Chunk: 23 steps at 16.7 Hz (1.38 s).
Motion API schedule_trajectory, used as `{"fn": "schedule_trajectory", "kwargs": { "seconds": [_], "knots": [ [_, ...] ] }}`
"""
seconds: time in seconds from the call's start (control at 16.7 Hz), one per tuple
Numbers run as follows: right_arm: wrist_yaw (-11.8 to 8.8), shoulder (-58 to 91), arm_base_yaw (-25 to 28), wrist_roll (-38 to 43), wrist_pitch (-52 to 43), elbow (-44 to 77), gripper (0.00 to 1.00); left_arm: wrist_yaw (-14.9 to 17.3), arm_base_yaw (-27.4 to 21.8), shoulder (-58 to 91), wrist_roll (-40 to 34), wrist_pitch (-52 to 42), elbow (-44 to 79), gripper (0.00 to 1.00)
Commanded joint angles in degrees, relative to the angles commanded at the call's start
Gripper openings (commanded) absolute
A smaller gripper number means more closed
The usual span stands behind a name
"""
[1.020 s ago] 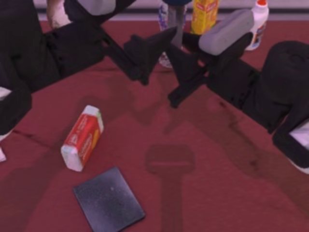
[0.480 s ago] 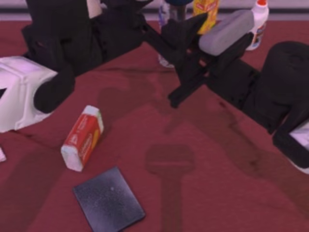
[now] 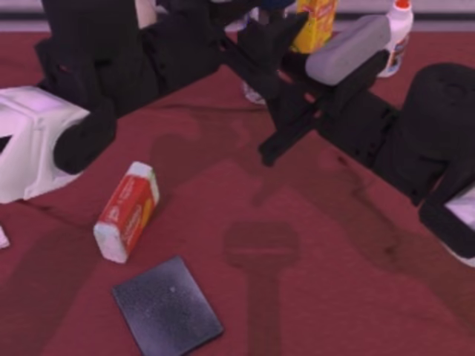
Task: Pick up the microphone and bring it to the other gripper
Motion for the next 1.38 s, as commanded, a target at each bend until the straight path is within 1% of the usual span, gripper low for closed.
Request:
{"fn": "schedule_trajectory", "kwargs": {
  "seconds": [0.3, 0.36, 0.84, 1.38],
  "knots": [
    [0.0, 0.0, 0.0, 0.0, 0.0, 0.0, 0.0, 0.0, 0.0, 0.0, 0.0, 0.0, 0.0, 0.02],
    [0.0, 0.0, 0.0, 0.0, 0.0, 0.0, 0.0, 0.0, 0.0, 0.0, 0.0, 0.0, 0.0, 0.0],
    [0.0, 0.0, 0.0, 0.0, 0.0, 0.0, 0.0, 0.0, 0.0, 0.0, 0.0, 0.0, 0.0, 0.0],
    [0.0, 0.0, 0.0, 0.0, 0.0, 0.0, 0.68, 0.0, 0.0, 0.0, 0.0, 0.0, 0.0, 0.0]
  ]
}}
